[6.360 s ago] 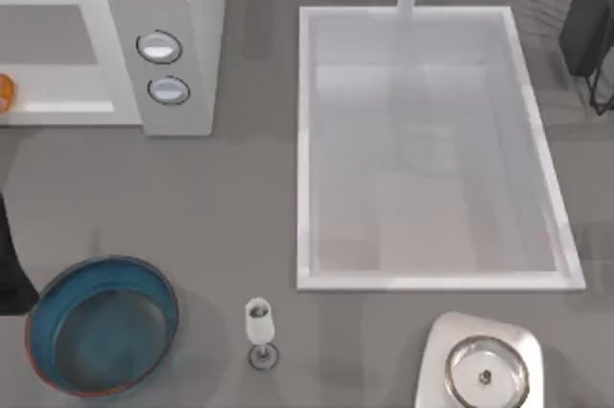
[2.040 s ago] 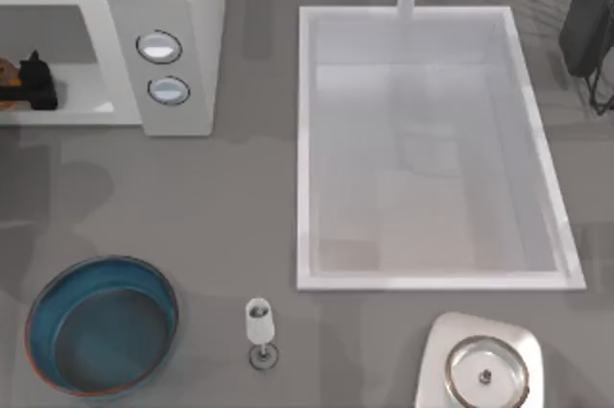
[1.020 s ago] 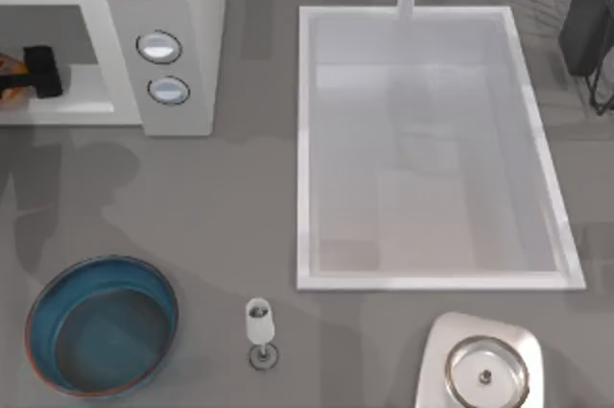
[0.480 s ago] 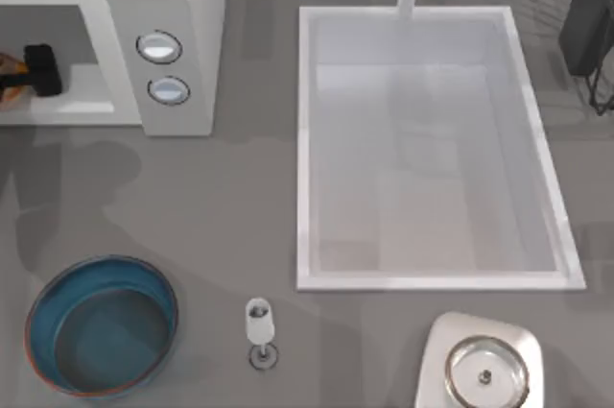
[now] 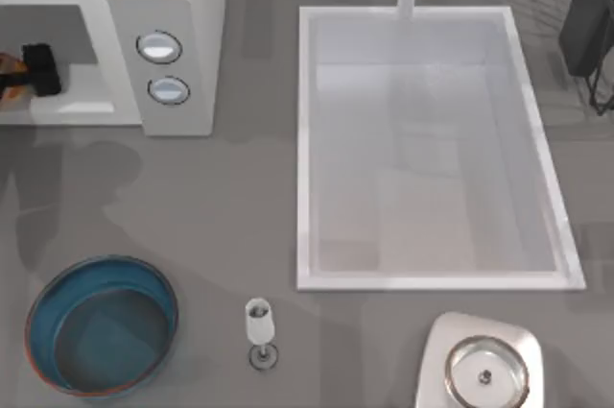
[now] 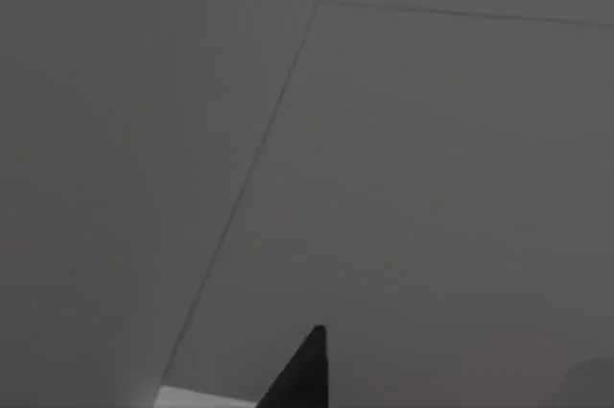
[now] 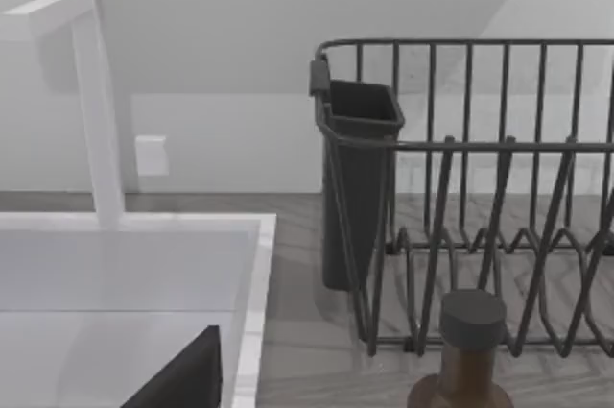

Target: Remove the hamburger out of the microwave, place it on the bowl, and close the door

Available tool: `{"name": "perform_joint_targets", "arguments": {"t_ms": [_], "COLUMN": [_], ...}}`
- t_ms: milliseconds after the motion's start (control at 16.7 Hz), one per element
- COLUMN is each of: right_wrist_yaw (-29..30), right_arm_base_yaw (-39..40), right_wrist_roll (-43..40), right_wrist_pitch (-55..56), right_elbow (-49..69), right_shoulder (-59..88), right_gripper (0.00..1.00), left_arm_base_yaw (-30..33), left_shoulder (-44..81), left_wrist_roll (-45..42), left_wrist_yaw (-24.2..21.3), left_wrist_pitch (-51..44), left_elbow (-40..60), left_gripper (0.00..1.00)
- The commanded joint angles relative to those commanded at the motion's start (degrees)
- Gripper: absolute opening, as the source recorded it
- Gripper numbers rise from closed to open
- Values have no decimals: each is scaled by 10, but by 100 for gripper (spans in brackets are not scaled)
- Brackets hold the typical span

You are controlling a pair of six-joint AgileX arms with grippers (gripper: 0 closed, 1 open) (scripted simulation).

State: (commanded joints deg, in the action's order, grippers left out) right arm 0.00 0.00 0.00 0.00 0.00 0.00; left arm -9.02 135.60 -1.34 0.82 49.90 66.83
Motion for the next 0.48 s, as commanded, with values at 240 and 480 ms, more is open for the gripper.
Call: {"name": "perform_joint_targets", "arguments": {"t_ms": [240, 480], "right_wrist_yaw": [0, 0], "right_arm_base_yaw": [0, 0], "right_wrist_roll": [0, 0], "right_wrist_pitch": [0, 0], "right_elbow": [0, 0], "right_shoulder": [0, 0], "right_gripper": [100, 100], "left_arm_base_yaw": [-9, -34], "left_shoulder": [-14, -56], "left_wrist_roll": [-3, -11], "left_wrist_yaw": [-8, -31], "left_wrist_pitch": [30, 112], "left_elbow": [-40, -170], "left_gripper": [0, 0]}}
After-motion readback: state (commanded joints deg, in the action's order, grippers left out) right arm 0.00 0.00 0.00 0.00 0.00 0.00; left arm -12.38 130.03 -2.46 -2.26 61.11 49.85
